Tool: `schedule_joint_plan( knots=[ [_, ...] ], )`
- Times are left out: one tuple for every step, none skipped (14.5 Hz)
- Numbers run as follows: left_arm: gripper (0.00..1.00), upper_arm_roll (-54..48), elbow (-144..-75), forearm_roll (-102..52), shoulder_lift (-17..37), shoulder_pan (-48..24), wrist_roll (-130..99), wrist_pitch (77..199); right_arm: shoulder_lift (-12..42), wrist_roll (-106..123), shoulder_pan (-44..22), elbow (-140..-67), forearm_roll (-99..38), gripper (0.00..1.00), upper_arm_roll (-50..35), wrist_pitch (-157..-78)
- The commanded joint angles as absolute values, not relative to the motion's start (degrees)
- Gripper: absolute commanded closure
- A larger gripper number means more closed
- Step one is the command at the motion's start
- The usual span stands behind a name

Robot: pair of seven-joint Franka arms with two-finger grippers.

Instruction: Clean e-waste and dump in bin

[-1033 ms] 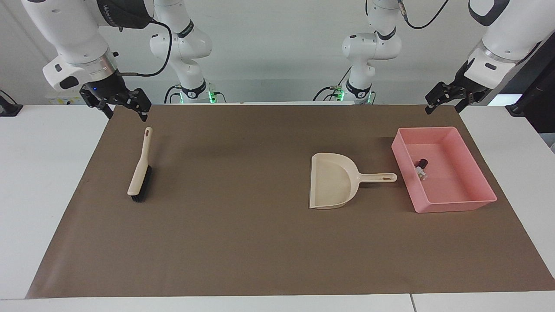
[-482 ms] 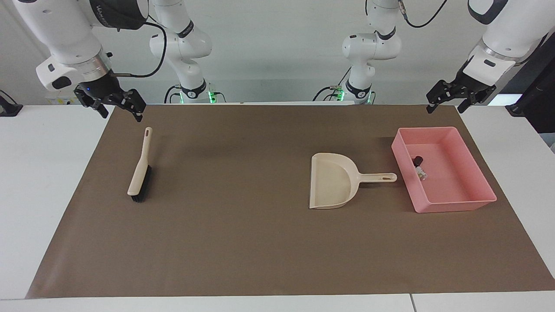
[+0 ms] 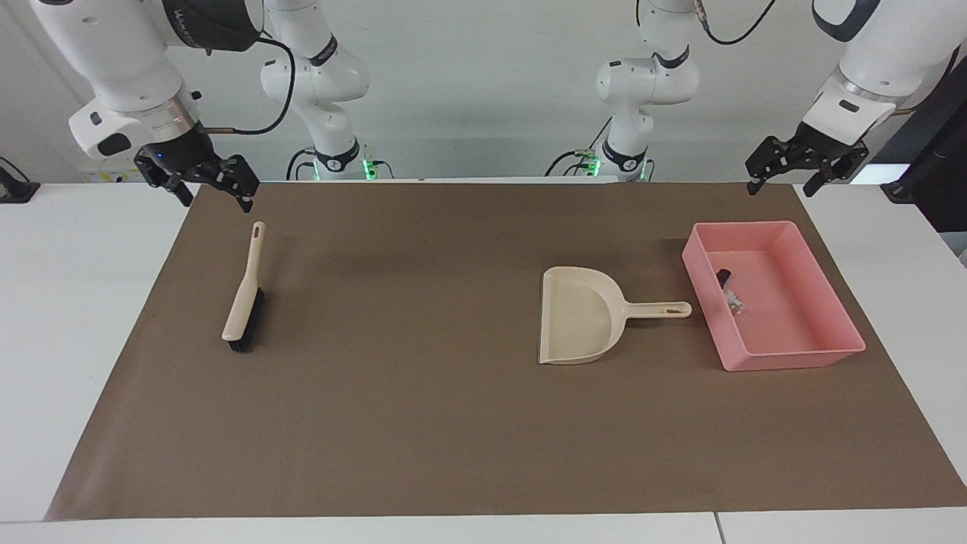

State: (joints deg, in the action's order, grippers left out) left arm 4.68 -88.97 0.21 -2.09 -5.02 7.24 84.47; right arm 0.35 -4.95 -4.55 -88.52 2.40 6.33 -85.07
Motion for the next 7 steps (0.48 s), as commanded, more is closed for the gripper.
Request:
schedule_joint_plan(
  knots=[
    [0.00,5.0,-91.1,1.4,-3.7,-5.8,7.8,85.9,-0.7,-5.3,-3.3,-89.8,1.4,0.00,5.4,-86.0],
    [0.00,4.9,-91.2,1.4,-3.8,-5.7,7.7,85.9,-0.7,-5.3,-3.3,-89.8,1.4,0.00,5.4,-86.0],
    [0.00,4.9,-91.2,1.3,-3.8,-5.6,7.5,85.9,-0.7,-5.3,-3.3,-89.8,1.4,0.00,5.4,-86.0],
    [0.00,4.9,-91.3,1.3,-3.8,-5.6,7.5,86.0,-0.7,-5.3,-3.3,-89.8,1.4,0.00,5.4,-86.0],
    [0.00,4.9,-91.4,1.3,-3.8,-5.7,7.5,86.1,-0.7,-5.3,-3.3,-89.8,1.4,0.00,5.4,-86.0],
    [0.00,4.9,-91.5,1.3,-3.8,-5.7,7.5,86.1,-0.7,-5.3,-3.3,-89.8,1.4,0.00,5.4,-86.0],
    [0.00,4.9,-91.5,1.2,-3.9,-5.6,7.3,86.1,-0.7,-5.3,-3.3,-89.8,1.4,0.00,5.4,-86.0]
  ],
)
